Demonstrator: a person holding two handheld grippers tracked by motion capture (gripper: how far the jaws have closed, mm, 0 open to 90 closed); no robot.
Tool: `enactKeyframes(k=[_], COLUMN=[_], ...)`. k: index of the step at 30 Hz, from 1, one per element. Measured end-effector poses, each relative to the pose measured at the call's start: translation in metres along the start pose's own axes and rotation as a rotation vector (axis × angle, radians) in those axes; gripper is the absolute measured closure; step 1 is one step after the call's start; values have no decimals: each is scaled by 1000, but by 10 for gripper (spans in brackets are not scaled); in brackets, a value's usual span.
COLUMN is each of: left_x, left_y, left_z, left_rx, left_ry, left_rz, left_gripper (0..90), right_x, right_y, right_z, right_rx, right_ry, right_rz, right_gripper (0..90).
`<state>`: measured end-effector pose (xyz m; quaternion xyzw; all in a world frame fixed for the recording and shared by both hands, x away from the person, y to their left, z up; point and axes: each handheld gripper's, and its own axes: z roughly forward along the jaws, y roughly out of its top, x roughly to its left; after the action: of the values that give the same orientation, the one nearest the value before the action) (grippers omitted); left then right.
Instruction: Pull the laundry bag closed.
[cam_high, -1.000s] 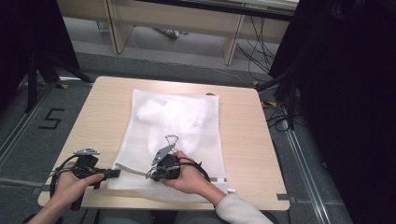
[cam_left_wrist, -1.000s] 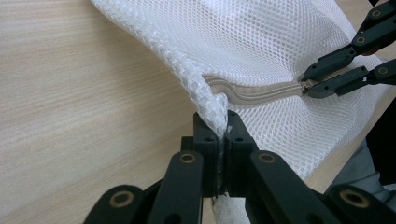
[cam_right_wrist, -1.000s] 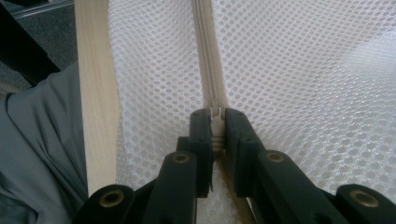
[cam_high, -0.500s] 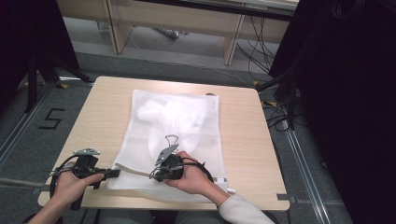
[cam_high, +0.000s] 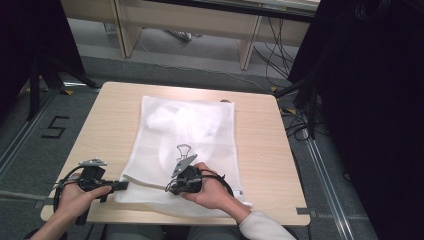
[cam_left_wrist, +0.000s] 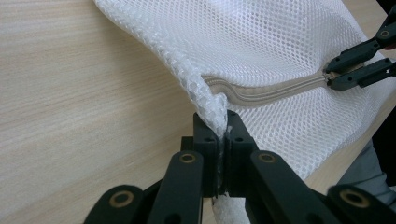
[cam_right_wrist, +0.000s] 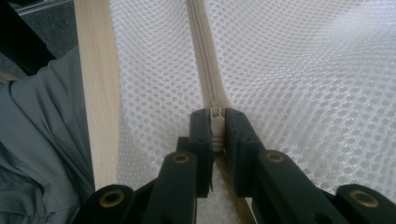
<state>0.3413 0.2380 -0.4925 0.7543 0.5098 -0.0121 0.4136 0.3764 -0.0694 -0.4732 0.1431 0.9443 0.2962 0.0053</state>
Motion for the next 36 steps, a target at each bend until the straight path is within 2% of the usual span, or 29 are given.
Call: enactKeyframes(k=[2, 3, 24, 36], left_x=[-1, 0, 0, -1], left_y=[0, 0, 0, 0], left_z=[0, 0, 0, 1], left_rx=[-6, -1, -5, -4], left_ry=[10, 1, 5, 11], left_rz=[0, -2, -5, 2], left_gripper=[857, 857, 857, 856], right_x=[0, 0, -1, -1], right_y=[-1, -1, -10, -13], right_z=[-1, -1, -12, -15], right_rx=[-1, -6, -10, -18], right_ry=[0, -4, -9, -14], right_rz=[0, -4, 19, 10], right_gripper=[826, 826, 826, 826])
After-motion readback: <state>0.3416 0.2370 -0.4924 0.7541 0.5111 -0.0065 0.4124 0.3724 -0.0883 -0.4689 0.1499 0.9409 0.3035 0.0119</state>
